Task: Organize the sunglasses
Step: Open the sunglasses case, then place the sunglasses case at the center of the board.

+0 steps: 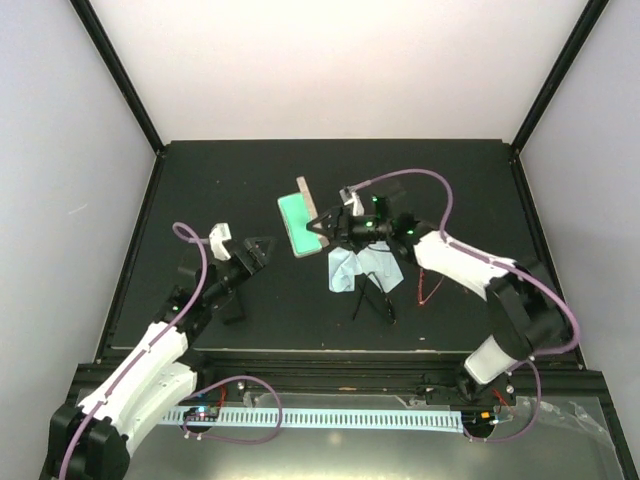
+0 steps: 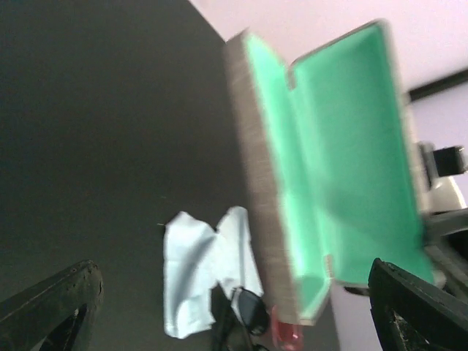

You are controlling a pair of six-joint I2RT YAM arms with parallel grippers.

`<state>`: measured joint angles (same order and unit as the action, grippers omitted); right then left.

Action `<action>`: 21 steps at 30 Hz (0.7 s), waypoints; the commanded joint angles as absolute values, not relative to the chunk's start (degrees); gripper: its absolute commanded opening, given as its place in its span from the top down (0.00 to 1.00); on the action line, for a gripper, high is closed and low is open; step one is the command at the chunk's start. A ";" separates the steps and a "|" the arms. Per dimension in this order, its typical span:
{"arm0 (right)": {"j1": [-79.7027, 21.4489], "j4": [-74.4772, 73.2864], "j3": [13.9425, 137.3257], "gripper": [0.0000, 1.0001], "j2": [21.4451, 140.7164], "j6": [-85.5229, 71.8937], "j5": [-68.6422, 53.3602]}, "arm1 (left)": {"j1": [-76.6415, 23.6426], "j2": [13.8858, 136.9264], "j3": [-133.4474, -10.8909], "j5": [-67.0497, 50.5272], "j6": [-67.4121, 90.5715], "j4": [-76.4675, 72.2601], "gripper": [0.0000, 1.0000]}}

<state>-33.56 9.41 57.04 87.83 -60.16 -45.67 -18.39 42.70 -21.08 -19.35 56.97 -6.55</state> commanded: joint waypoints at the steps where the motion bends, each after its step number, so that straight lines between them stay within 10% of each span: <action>1: -36.48 -2.11 60.68 0.49 97.02 -46.74 -34.61 | -17.56 40.20 -24.17 -9.30 53.04 5.46 0.01; 13: -42.11 -1.66 66.55 0.47 108.40 -45.88 -33.34 | -16.81 46.56 -22.91 -12.78 52.93 3.80 0.01; 21: -42.30 -1.02 69.87 0.28 113.61 -46.99 -37.88 | -16.55 50.89 -22.85 -13.53 52.81 3.54 0.01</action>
<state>-42.33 -2.55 67.05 111.57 -46.76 -35.66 -17.19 49.28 -22.57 -12.32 53.54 3.60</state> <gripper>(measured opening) 0.697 0.990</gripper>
